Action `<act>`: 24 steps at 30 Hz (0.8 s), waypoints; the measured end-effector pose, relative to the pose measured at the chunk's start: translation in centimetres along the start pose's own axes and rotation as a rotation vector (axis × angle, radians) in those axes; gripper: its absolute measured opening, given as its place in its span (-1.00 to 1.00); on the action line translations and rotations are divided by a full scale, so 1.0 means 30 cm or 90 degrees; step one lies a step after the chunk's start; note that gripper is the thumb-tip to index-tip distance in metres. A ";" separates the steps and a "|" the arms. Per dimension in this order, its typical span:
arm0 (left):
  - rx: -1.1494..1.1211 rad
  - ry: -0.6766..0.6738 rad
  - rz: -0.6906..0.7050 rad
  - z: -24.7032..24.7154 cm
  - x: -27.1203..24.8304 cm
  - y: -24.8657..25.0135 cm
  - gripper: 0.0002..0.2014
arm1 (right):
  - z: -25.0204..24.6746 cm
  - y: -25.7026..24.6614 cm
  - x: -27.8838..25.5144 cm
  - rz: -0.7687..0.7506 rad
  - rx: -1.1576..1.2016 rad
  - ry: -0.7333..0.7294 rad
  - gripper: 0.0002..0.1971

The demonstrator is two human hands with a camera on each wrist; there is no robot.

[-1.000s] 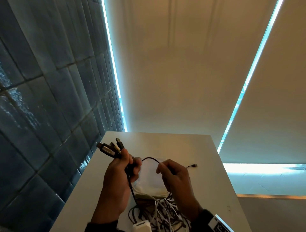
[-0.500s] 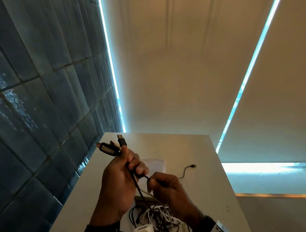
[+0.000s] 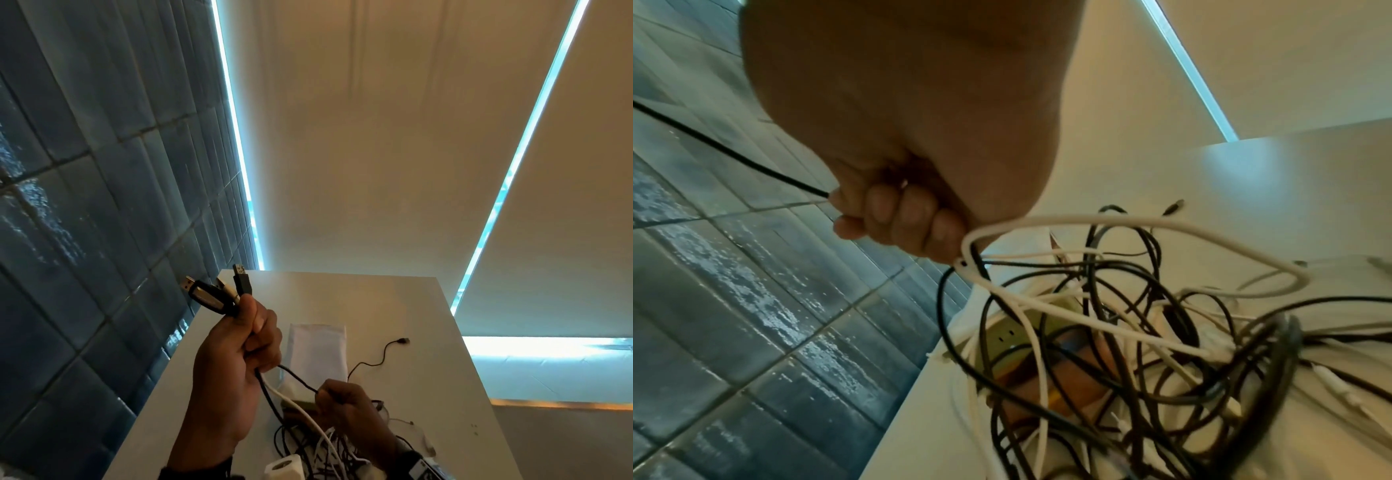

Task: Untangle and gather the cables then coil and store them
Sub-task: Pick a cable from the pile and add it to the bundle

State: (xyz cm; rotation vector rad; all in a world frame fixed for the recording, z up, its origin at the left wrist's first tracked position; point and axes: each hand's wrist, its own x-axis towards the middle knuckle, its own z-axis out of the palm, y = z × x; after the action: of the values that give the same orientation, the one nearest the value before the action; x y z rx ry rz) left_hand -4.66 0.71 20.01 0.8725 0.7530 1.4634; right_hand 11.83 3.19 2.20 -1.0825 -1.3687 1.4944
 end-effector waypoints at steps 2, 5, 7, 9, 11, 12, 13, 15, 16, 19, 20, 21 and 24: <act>0.002 0.006 0.007 0.000 -0.006 0.012 -0.61 | 0.006 0.027 0.001 0.010 0.028 0.003 -0.75; 0.001 0.008 0.020 -0.004 -0.011 0.031 -0.62 | 0.007 0.056 -0.001 0.023 0.024 0.008 -0.75; 0.014 0.004 0.031 -0.007 -0.013 0.041 -0.61 | 0.002 0.067 -0.003 0.039 0.002 0.025 -0.77; 0.026 0.008 0.033 -0.011 -0.014 0.046 -0.60 | 0.000 0.064 -0.012 0.055 -0.024 0.042 -0.76; 0.039 0.018 0.030 -0.017 -0.010 0.045 -0.59 | -0.001 0.038 -0.015 0.074 -0.044 0.067 -0.71; 0.052 0.024 0.025 -0.021 -0.005 0.042 -0.59 | -0.003 0.009 -0.016 0.081 -0.048 0.086 -0.70; 0.068 0.032 0.019 -0.024 -0.002 0.038 -0.60 | -0.008 -0.023 -0.019 0.078 -0.043 0.110 -0.73; 0.115 0.054 0.007 -0.032 0.003 0.022 -0.62 | -0.017 -0.110 -0.025 0.043 0.003 0.151 -0.80; 0.148 0.065 0.001 -0.034 0.003 0.010 -0.63 | -0.020 -0.157 -0.028 0.014 0.032 0.160 -0.81; 0.229 0.089 -0.028 -0.018 0.001 -0.026 -0.65 | -0.008 -0.279 -0.033 -0.081 0.086 0.142 -0.82; 0.251 0.094 -0.042 -0.012 0.004 -0.039 -0.65 | 0.002 -0.313 -0.037 -0.113 0.093 0.120 -0.82; 0.273 0.098 -0.058 -0.006 0.007 -0.048 -0.65 | 0.012 -0.339 -0.043 -0.141 0.096 0.096 -0.82; 0.291 0.100 -0.096 0.007 0.013 -0.061 -0.66 | 0.034 -0.389 -0.065 -0.200 0.079 0.020 -0.85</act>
State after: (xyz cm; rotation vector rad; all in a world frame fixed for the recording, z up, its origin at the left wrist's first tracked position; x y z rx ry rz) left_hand -3.55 1.23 18.58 1.0230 1.2760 1.2533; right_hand 11.64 1.88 14.02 -0.7697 -1.3350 1.3064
